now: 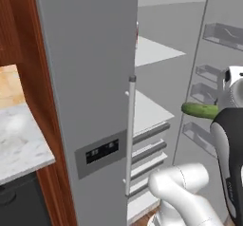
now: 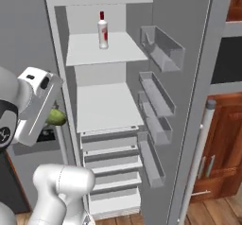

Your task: Place the liquor on the top shelf of the fridge to keep it out of children's reach, and place the cucumber and bell pepper on lower shelves for easy access.

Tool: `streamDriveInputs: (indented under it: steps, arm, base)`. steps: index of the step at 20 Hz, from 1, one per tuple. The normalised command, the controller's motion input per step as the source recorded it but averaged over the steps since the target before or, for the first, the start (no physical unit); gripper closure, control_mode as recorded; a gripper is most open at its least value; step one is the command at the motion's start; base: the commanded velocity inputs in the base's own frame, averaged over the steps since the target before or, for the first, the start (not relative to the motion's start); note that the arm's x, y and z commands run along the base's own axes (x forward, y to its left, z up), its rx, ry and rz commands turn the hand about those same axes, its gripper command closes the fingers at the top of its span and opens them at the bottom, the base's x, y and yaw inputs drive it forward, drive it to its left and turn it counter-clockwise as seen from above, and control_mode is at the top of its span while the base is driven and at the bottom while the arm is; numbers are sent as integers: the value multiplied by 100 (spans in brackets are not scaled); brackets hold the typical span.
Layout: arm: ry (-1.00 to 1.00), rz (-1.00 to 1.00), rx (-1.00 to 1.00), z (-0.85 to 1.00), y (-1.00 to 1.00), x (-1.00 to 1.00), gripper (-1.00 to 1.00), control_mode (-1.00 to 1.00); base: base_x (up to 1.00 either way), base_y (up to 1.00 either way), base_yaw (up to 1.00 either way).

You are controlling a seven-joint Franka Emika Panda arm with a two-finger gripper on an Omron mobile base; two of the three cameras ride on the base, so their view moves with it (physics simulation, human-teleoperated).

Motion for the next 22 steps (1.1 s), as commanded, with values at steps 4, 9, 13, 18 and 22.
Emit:
streamDriveInputs:
  steps: [4, 9, 13, 18, 22]
  arm:
    - [0, 0, 0, 0, 0, 0, 100, 100]
    - [0, 0, 0, 0, 0, 0, 100, 100]
    - [0, 0, 0, 0, 0, 0, 100, 100]
    - [0, 0, 0, 0, 0, 0, 100, 100]
    - [0, 9, 0, -23, -12, 28, 100, -100]
  base:
    - [18, -59, 40]
    - [22, -52, 35]
    - [29, -4, 24]
    - [34, 2, 15]
    - [10, 0, 4]
